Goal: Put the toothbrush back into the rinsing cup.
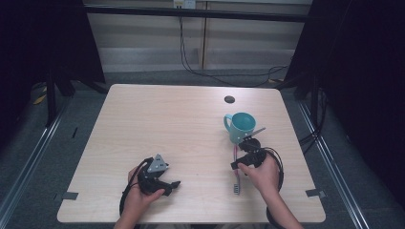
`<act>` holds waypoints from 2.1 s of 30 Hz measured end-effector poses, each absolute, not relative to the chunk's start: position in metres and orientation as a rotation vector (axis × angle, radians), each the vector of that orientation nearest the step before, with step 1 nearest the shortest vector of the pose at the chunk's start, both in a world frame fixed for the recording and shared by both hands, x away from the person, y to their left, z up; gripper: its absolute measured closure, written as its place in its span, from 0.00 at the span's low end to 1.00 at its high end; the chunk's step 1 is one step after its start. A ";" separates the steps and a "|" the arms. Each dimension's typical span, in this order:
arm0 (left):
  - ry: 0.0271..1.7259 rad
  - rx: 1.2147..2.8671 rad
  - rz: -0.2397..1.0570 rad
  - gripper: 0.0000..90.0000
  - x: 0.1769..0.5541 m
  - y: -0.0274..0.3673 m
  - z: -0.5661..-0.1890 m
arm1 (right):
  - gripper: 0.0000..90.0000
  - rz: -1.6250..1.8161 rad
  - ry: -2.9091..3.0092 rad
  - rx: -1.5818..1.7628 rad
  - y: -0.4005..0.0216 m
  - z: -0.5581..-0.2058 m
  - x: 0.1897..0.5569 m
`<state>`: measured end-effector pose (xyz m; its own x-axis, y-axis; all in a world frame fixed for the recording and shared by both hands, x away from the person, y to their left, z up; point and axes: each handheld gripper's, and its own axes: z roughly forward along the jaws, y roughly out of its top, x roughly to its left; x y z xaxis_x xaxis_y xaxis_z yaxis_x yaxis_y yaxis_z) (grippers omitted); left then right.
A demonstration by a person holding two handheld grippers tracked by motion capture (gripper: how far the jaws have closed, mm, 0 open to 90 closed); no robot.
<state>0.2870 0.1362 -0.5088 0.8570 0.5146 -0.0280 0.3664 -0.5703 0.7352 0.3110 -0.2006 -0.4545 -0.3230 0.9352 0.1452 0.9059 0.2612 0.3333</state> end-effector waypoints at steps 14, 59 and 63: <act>0.638 2.238 0.242 0.23 0.287 0.136 -0.509 | 0.67 0.503 2.448 1.813 -0.191 -0.463 0.309; 0.629 2.245 0.236 0.22 0.289 0.136 -0.508 | 0.91 0.513 2.548 1.719 -0.199 -0.445 0.310; 0.620 2.250 0.230 0.22 0.291 0.135 -0.508 | 0.91 0.535 2.547 1.713 -0.201 -0.439 0.311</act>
